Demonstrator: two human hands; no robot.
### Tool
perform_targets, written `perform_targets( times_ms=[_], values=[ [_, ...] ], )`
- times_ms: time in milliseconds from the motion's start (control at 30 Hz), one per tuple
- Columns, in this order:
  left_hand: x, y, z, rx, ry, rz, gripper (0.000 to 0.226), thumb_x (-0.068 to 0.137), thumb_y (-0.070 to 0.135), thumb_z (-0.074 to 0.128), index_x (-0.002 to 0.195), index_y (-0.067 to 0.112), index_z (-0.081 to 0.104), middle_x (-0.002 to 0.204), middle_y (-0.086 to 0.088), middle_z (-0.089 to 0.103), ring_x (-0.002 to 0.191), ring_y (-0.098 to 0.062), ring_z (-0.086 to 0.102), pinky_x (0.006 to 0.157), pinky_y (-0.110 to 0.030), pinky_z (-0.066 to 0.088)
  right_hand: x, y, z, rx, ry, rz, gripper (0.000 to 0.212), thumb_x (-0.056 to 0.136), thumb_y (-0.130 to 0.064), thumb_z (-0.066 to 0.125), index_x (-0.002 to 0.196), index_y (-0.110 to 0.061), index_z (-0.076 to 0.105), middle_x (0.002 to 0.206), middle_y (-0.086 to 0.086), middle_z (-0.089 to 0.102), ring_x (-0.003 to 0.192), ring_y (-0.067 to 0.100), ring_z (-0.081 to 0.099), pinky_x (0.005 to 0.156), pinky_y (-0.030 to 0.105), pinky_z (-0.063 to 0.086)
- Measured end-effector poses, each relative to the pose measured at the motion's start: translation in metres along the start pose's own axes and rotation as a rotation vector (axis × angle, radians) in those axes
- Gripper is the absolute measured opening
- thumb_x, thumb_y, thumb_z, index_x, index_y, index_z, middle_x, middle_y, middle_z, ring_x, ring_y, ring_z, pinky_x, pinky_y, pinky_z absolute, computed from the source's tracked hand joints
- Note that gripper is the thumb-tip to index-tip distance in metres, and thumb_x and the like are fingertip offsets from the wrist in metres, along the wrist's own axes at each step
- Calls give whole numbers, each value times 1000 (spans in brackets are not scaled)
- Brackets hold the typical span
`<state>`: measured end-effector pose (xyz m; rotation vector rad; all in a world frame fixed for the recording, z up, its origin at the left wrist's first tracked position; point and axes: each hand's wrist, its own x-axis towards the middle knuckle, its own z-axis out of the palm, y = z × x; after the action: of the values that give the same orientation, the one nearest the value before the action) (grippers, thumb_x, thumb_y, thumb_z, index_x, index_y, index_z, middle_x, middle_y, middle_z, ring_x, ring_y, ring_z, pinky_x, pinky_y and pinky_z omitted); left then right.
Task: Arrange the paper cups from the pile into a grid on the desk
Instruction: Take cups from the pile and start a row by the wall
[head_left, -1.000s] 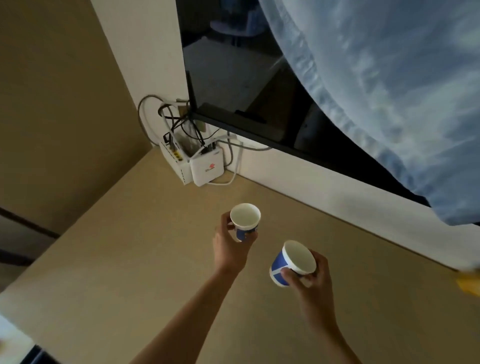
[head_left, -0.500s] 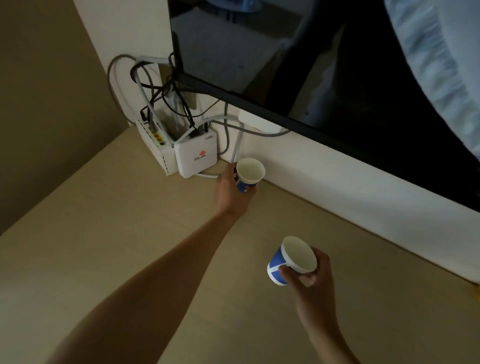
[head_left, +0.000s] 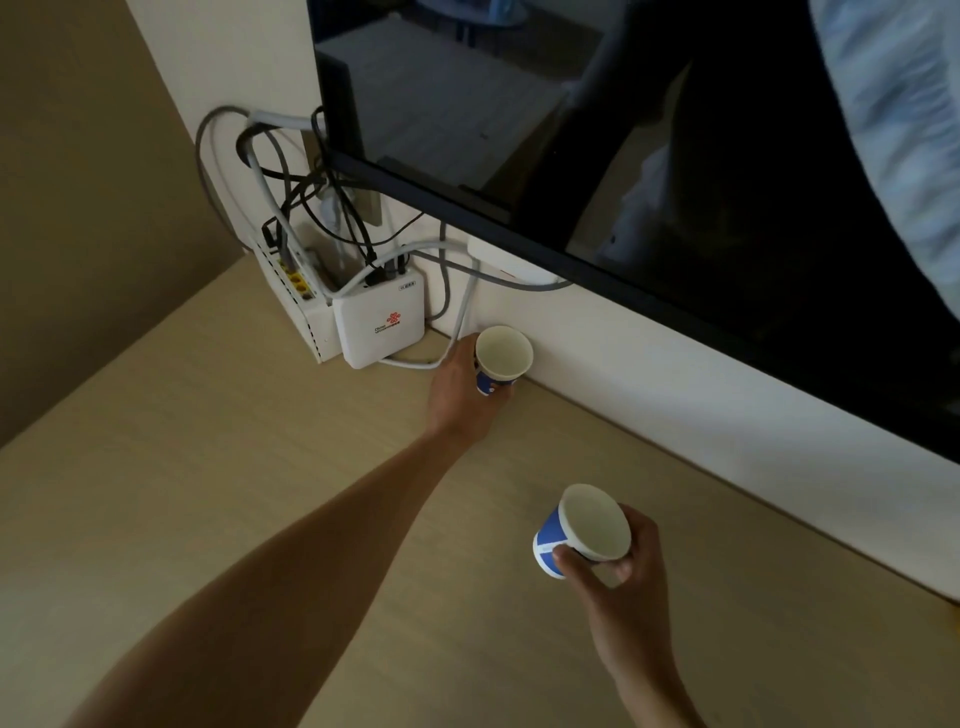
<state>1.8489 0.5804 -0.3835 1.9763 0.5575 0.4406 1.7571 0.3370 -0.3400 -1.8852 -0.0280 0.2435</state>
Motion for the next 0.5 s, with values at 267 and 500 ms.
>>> perform_targets(
  times_ms=[267, 500],
  values=[
    [-16, 14, -8, -12, 3, -127, 65, 75, 20, 85, 131, 14, 52, 126, -3, 61, 108, -10, 55, 79, -18, 43, 15, -5, -3, 8, 44, -50, 63, 63, -10, 92, 114, -25, 57, 106, -9, 66, 91, 5, 67, 73, 17, 54],
    [-112, 25, -39, -50, 24, -228, 73, 78, 27, 84, 140, 21, 46, 130, 7, 57, 117, -10, 54, 99, -32, 50, 59, -12, 14, 52, 36, -44, 66, 66, -8, 90, 121, -14, 55, 112, 3, 67, 96, 6, 69, 77, 21, 56]
  ],
)
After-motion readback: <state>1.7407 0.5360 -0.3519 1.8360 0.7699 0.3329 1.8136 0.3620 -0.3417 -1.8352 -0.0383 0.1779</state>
